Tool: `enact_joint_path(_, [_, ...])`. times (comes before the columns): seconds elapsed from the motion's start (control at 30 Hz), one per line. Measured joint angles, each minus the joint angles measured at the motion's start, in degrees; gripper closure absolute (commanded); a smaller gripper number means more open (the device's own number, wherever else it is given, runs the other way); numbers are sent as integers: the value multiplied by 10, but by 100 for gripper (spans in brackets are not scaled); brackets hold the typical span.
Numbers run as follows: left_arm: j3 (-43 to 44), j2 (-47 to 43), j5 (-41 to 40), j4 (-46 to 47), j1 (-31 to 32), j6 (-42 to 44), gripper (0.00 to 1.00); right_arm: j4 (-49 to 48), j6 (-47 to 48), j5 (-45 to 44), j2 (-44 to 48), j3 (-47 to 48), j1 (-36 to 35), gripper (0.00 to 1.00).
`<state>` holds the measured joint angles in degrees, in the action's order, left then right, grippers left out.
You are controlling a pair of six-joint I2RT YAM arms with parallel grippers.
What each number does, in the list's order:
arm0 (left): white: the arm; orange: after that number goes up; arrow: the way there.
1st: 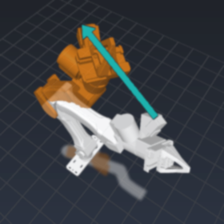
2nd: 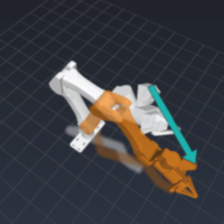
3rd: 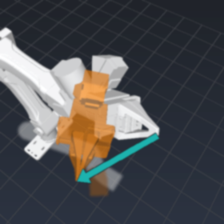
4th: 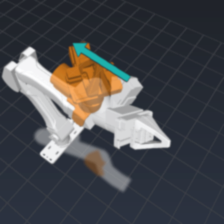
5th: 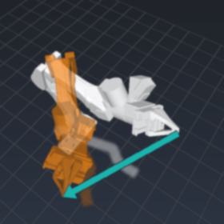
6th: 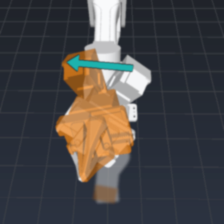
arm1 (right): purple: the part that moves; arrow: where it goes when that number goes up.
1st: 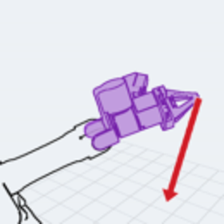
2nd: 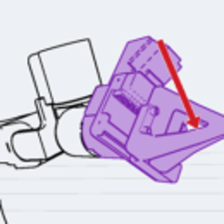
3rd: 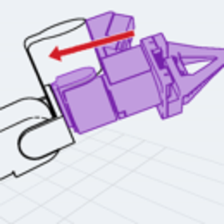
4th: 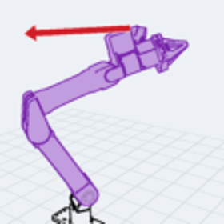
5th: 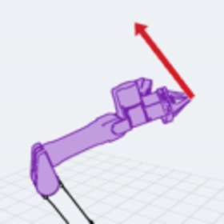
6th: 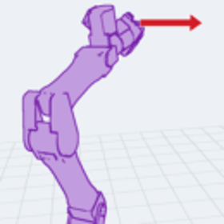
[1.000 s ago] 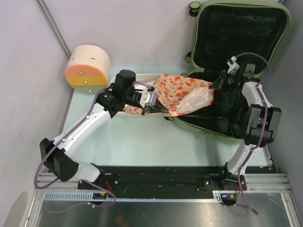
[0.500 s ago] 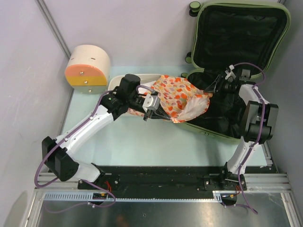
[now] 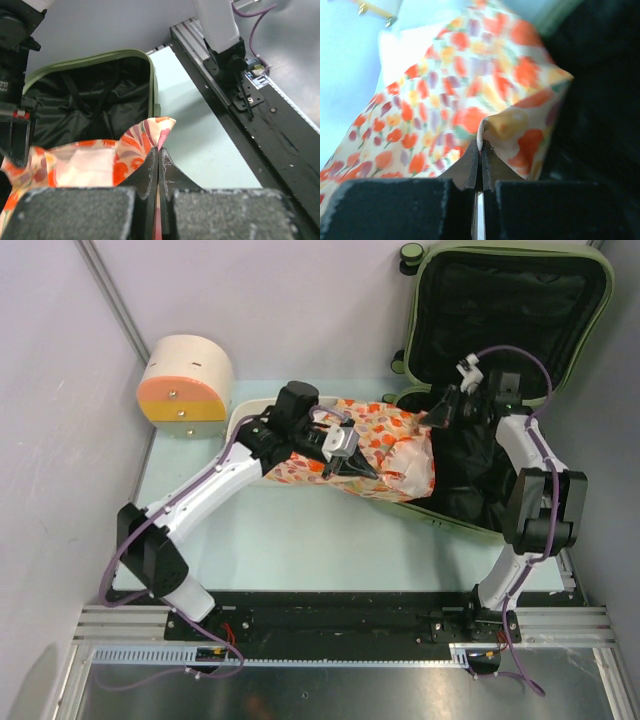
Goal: Open, take out, and arrange the luggage
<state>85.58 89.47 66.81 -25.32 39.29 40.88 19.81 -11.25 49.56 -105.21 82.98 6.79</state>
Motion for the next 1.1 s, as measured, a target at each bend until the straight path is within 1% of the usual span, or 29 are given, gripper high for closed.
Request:
enact_joint_path(0.13, [27,30,-7,0,8,20,100,9,83,41,59,21,-64,100])
enact_joint_path(0.27, [31,45,-38,0,10,57,100,63,196,76,137,22,-121,100])
enact_joint_path(0.37, [42,66,-69,-5,8,81,100,117,277,93,185,22,-137,100])
enact_joint_path(0.5, [78,105,-101,-5,-1,97,100,190,360,98,218,22,-151,100])
enact_joint_path(0.67, [108,136,-117,-6,-10,108,100,238,411,92,221,9,-170,100])
enact_joint_path(0.77, [125,150,-123,-7,-12,110,100,249,418,89,215,3,-176,82])
enact_joint_path(0.8, [129,154,-125,-8,-14,111,100,250,419,88,213,3,-176,71])
enact_joint_path(0.87, [139,164,-127,-8,-16,112,100,251,420,87,210,3,-176,58])
enact_joint_path(0.9, [143,170,-127,-8,-16,112,100,252,421,85,209,3,-176,50])
enact_joint_path(0.97, [146,177,-127,-7,-17,113,100,253,421,83,202,3,-177,44])
enact_joint_path(1.0, [146,179,-127,-7,-17,113,100,253,419,83,196,3,-177,38])
enact_joint_path(1.1, [146,185,-127,-7,-19,113,100,249,410,81,178,3,-177,33])
